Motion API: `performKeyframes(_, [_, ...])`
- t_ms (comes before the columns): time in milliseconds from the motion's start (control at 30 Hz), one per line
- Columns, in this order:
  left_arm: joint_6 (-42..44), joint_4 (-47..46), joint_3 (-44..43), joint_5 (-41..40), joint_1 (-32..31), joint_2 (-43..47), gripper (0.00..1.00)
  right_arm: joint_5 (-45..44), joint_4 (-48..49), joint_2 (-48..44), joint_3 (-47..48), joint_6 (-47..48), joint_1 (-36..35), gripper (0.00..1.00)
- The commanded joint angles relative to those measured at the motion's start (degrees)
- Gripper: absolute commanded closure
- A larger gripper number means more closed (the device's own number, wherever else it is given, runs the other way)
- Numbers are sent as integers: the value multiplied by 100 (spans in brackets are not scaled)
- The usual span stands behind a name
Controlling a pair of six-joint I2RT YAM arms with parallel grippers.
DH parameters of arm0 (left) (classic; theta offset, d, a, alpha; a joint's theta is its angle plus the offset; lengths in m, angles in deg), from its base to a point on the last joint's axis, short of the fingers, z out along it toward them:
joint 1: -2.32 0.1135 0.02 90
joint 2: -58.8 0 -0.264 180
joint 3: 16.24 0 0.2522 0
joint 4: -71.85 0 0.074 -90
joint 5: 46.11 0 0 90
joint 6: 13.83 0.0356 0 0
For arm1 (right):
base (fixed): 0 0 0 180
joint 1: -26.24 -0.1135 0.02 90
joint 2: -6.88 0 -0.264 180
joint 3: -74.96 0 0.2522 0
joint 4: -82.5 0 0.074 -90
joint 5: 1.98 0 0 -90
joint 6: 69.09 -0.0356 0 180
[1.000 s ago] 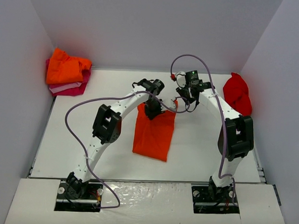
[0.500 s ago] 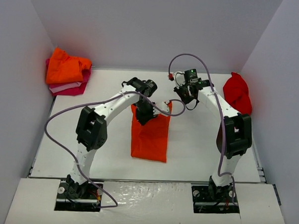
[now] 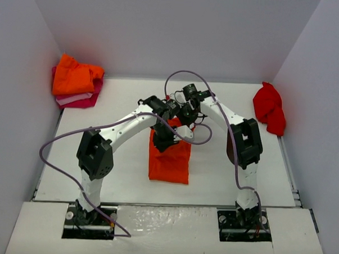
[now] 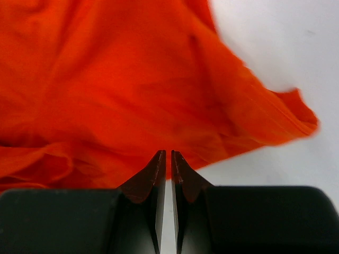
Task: Fold and stack the t-shirts
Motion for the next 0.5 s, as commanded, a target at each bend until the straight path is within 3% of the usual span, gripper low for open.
performKeyframes(0, [-30, 160, -28, 223, -85, 340, 100, 527, -482, 24, 198, 269, -337, 93])
performKeyframes(167, [-3, 132, 21, 216, -99, 302, 100, 636, -675, 271, 106, 347, -463, 93])
performKeyframes(467, [181, 155, -364, 97, 102, -263, 100, -358, -473, 1187, 482, 99, -440, 97])
